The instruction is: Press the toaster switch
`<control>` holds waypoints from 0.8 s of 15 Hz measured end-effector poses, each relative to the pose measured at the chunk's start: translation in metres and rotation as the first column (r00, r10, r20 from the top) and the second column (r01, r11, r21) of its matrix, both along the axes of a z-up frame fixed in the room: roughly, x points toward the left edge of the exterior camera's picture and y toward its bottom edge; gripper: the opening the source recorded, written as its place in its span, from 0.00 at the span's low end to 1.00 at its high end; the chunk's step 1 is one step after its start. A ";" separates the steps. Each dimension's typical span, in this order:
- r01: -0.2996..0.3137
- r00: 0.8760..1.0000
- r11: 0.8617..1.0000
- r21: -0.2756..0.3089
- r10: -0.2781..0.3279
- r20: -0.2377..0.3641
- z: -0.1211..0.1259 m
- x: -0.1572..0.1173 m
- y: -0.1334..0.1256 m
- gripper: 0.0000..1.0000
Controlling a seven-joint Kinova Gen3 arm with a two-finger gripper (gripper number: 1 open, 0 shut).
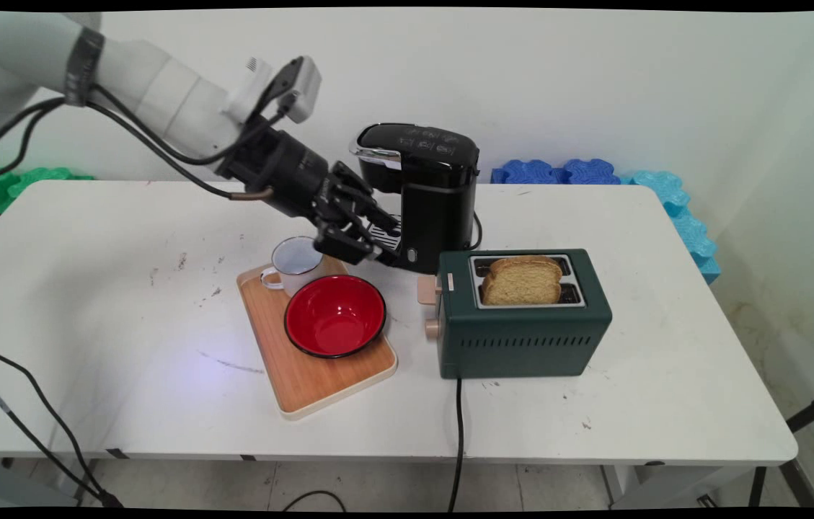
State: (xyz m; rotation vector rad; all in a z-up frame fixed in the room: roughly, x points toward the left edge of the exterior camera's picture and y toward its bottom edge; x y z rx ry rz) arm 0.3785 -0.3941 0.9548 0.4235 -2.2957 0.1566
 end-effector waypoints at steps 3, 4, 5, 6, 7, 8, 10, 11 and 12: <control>-0.003 1.000 1.000 0.007 0.003 0.029 -0.007 -0.007 -0.008 0.00; -0.005 0.999 1.000 0.010 0.005 0.038 -0.009 -0.009 -0.010 0.00; -0.006 0.999 1.000 0.013 0.006 0.044 -0.010 -0.010 -0.011 0.00; -0.007 0.999 1.000 0.017 0.006 0.051 -0.012 -0.012 -0.013 0.00; -0.007 0.998 1.000 0.023 0.006 0.057 -0.013 -0.014 -0.015 0.00; -0.008 0.998 1.000 0.028 0.006 0.061 -0.015 -0.016 -0.016 0.00; -0.007 0.998 0.999 0.036 0.005 0.063 -0.017 -0.020 -0.017 0.00; -0.006 0.998 0.999 0.042 0.004 0.063 -0.018 -0.022 -0.017 0.00; -0.006 0.998 0.999 0.045 0.003 0.063 -0.018 -0.023 -0.017 0.00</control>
